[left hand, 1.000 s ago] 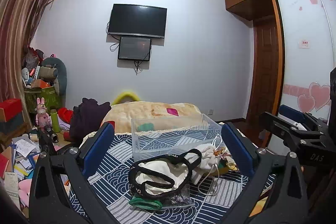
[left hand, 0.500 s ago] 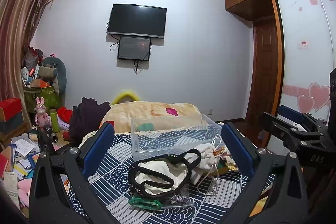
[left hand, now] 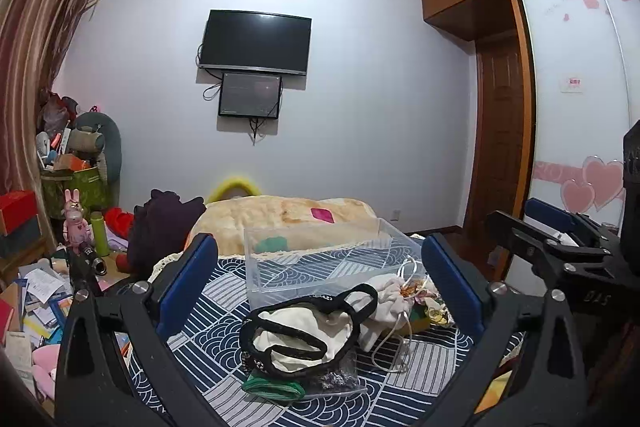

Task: Organize soft objects
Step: 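Grasp the white drawstring pouch with the right tool while the left grasps the black-strapped bag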

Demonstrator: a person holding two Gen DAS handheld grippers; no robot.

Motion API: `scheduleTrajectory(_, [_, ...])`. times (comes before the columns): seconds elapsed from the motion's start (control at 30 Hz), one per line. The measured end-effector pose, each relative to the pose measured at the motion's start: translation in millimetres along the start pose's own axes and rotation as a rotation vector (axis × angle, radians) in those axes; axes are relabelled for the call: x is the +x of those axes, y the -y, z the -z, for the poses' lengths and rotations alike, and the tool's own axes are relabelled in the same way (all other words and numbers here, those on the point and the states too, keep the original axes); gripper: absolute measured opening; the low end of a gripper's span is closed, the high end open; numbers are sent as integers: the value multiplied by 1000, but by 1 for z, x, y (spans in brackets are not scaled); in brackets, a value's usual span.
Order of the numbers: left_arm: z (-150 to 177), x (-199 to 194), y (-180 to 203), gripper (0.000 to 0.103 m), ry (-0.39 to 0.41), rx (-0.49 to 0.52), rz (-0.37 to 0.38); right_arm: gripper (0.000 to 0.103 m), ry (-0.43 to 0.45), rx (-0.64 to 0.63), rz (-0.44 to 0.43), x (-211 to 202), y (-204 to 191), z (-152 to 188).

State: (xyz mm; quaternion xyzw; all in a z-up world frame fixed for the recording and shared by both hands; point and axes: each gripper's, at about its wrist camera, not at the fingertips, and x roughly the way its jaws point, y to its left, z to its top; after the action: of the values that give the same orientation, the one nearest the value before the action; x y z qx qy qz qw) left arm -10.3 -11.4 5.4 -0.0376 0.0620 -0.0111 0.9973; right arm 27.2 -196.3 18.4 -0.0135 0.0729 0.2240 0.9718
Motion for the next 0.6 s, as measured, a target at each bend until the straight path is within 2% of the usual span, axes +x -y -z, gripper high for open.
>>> scheduleTrajectory(0.2, [3, 3, -3, 103, -9, -12, 6, 103, -9, -7, 2, 4, 0, 4])
scheduleTrajectory(0.27, [4, 5, -4, 96, -13, -12, 0, 103, -19, -1, -2, 8, 2, 7])
scheduleTrajectory(0.33, [6, 11, -8, 81, -40, -14, -1, 103, -36, 5, -3, 12, 3, 9])
scheduleTrajectory(0.47, [16, 30, -23, 74, -116, -56, -10, 100, -72, 12, -9, 21, 6, 18])
scheduleTrajectory(0.6, [29, 50, -39, 64, -194, -91, -23, 91, -130, 5, -27, 34, 6, 29])
